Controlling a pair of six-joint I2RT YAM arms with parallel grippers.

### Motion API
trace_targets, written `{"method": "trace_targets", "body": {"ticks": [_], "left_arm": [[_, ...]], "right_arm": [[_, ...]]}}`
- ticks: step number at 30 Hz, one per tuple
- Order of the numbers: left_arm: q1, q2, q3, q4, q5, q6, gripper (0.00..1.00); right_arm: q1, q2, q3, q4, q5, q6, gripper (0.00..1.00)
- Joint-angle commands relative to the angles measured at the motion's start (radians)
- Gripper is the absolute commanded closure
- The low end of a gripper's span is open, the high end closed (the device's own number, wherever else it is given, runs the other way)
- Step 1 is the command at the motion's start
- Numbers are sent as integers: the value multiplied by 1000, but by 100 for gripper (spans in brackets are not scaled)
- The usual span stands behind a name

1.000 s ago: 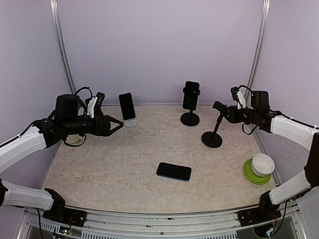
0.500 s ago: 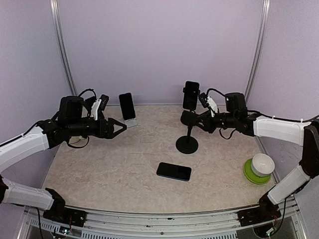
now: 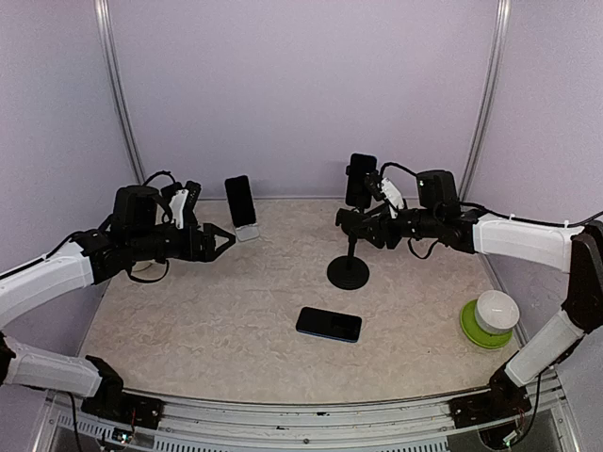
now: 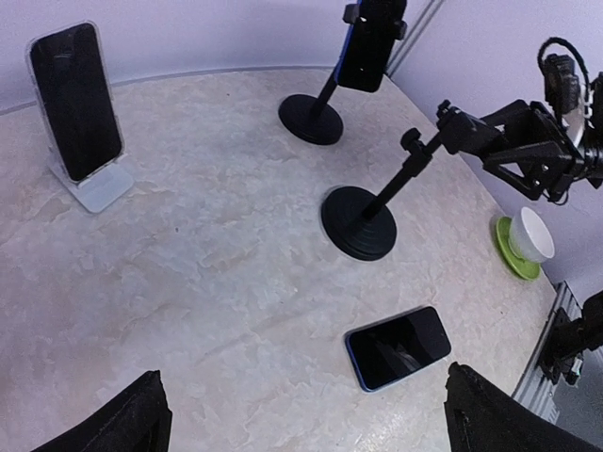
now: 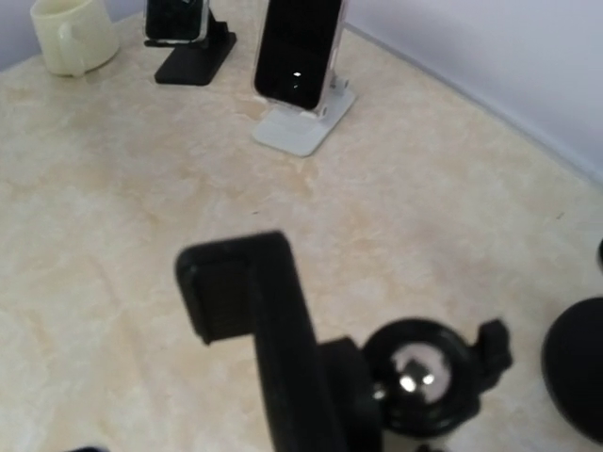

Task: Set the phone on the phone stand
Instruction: Move the phone stand to the center of the board, then pick up the phone at the center of the board.

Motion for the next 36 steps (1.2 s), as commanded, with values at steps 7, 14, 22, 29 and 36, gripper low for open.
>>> {"method": "trace_targets", "body": {"ticks": [7, 14, 22, 29, 36], "left_arm": [[-4, -131, -60, 59, -375, -119, 1], [2, -296, -113, 71, -425, -155, 1], [1, -293, -110, 26, -449, -166, 1], [1, -316, -136, 61, -453, -181, 1], [1, -306, -138, 64, -444, -197, 1]], "right_arm": [[11, -128, 51, -152, 162, 5, 20], [11, -224, 42, -254, 217, 31, 0], [72, -326, -26, -356, 213, 54, 0], [210, -354, -79, -411, 253, 65, 0], [337, -257, -97, -416, 264, 34, 0]]}}
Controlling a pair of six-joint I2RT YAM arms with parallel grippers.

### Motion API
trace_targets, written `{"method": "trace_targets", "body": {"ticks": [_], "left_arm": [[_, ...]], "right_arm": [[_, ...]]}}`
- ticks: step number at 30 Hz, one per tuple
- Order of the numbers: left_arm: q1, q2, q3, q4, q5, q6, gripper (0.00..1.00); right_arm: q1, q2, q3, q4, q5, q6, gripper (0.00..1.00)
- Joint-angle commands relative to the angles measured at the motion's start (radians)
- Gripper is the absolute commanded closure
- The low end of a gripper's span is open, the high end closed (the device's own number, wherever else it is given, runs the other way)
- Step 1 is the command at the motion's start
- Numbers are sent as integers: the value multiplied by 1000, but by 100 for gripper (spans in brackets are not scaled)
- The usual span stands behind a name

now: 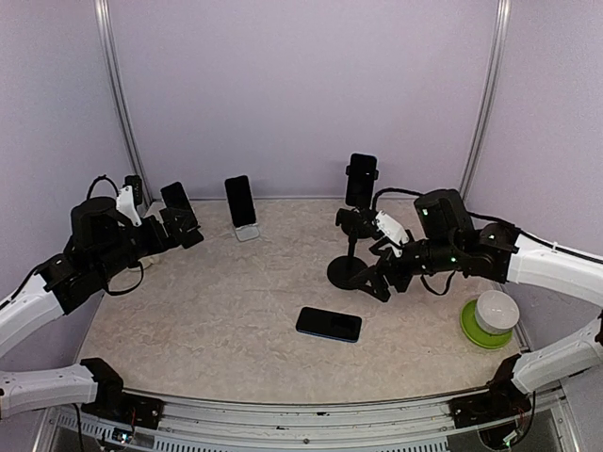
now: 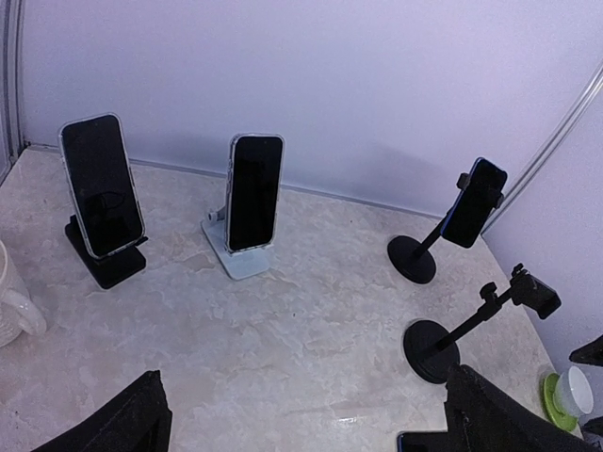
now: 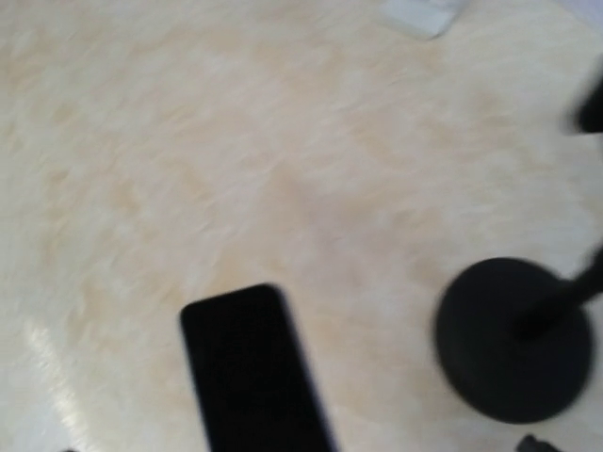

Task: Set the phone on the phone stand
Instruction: Pick up the phone at the center of the board.

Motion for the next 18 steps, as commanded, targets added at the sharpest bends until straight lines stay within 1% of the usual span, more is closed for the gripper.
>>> {"method": "trace_targets", "body": {"ticks": [1, 8, 14, 18], "left_arm": [[1, -1, -16, 24, -3, -18, 1], [0, -13, -31, 23, 0, -22, 1], [0, -17, -36, 20, 0, -18, 1], [1, -18, -39, 19, -1, -14, 1]], "right_arm": [[62, 80, -20, -15, 14, -15, 0], [85, 241, 19, -15, 5, -39, 0], [86, 367, 70, -77, 27, -64, 0], [91, 418, 72, -109, 29, -76, 0]]}}
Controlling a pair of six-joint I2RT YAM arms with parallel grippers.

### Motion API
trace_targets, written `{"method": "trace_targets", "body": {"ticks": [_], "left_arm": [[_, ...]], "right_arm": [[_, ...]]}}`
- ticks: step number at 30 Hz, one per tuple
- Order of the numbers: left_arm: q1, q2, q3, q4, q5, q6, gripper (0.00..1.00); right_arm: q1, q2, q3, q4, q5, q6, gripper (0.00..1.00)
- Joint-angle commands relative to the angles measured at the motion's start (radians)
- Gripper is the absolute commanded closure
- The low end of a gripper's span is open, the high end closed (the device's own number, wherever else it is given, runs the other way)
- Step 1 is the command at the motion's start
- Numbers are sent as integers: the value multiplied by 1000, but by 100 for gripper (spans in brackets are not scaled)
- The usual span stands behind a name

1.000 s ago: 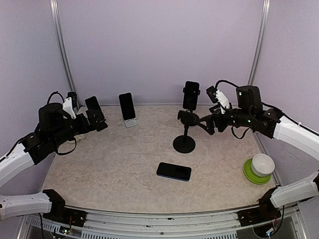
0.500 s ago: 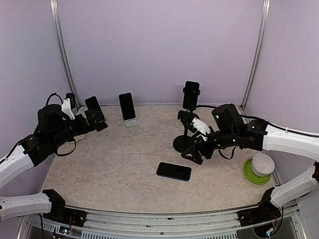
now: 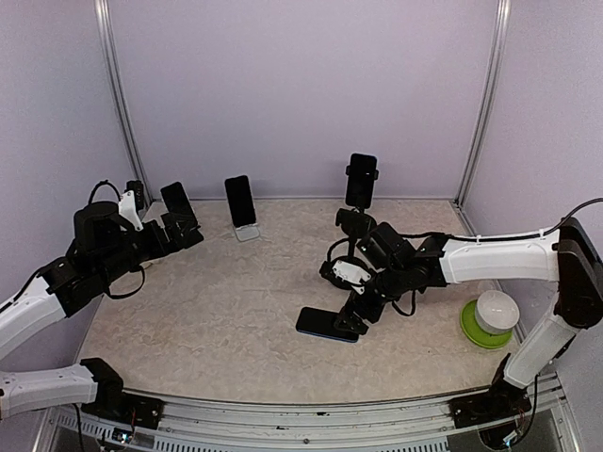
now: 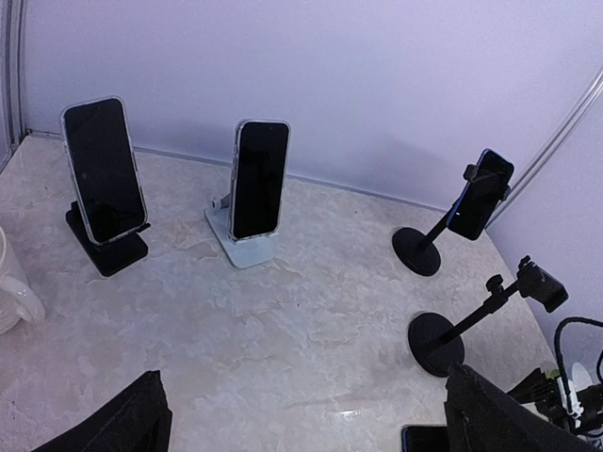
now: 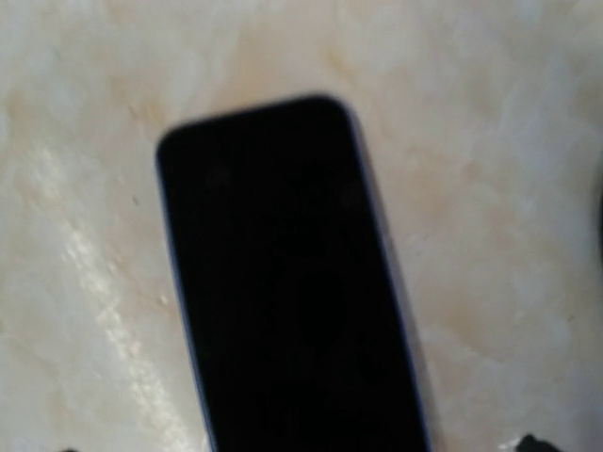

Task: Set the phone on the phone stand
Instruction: Pick up the phone at the center of the board.

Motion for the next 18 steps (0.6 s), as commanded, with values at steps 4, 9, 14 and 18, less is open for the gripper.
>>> {"method": "trace_targets", "body": {"ticks": [4, 9, 14, 18], "left_arm": [[2, -14, -11, 16, -3, 9, 1], [2, -4, -11, 31, 10, 8, 1], [2, 5, -6, 34, 18, 6, 1], [2, 6, -4, 34, 16, 10, 1]], "right_arm": [[16, 58, 9, -61, 13, -29, 0], [16, 90, 4, -69, 21, -40, 0], [16, 133, 8, -83, 18, -54, 0], [16, 151, 14, -79, 30, -56, 0]]}}
